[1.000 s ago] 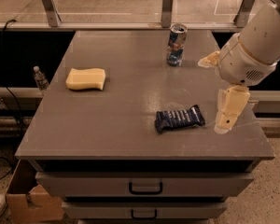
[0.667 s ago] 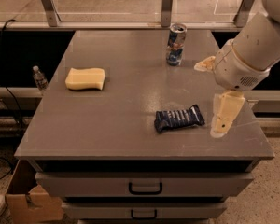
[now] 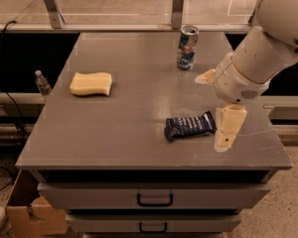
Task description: Move rxbar blueberry near sponge
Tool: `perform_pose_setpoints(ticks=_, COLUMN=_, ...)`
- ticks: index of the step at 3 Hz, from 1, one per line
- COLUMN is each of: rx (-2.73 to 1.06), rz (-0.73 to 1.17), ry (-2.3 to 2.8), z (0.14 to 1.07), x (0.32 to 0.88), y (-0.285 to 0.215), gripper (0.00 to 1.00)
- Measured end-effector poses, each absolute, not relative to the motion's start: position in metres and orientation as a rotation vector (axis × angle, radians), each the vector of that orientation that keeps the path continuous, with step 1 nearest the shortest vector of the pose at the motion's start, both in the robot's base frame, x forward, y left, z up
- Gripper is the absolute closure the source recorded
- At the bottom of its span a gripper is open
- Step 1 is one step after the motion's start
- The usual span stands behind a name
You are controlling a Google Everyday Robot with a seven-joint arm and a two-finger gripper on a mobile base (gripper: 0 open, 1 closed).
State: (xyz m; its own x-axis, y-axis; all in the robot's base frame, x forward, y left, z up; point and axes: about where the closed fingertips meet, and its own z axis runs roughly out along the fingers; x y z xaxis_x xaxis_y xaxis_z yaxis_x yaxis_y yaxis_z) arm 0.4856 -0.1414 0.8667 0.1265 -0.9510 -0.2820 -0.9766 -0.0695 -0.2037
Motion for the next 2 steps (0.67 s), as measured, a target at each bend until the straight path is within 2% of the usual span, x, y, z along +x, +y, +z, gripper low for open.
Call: perform_pose_setpoints(ticks=2, rx=-2.133, rz=0.145, ry=1.836, z=0.8535, x=0.4831, y=-0.127, gripper=0.0)
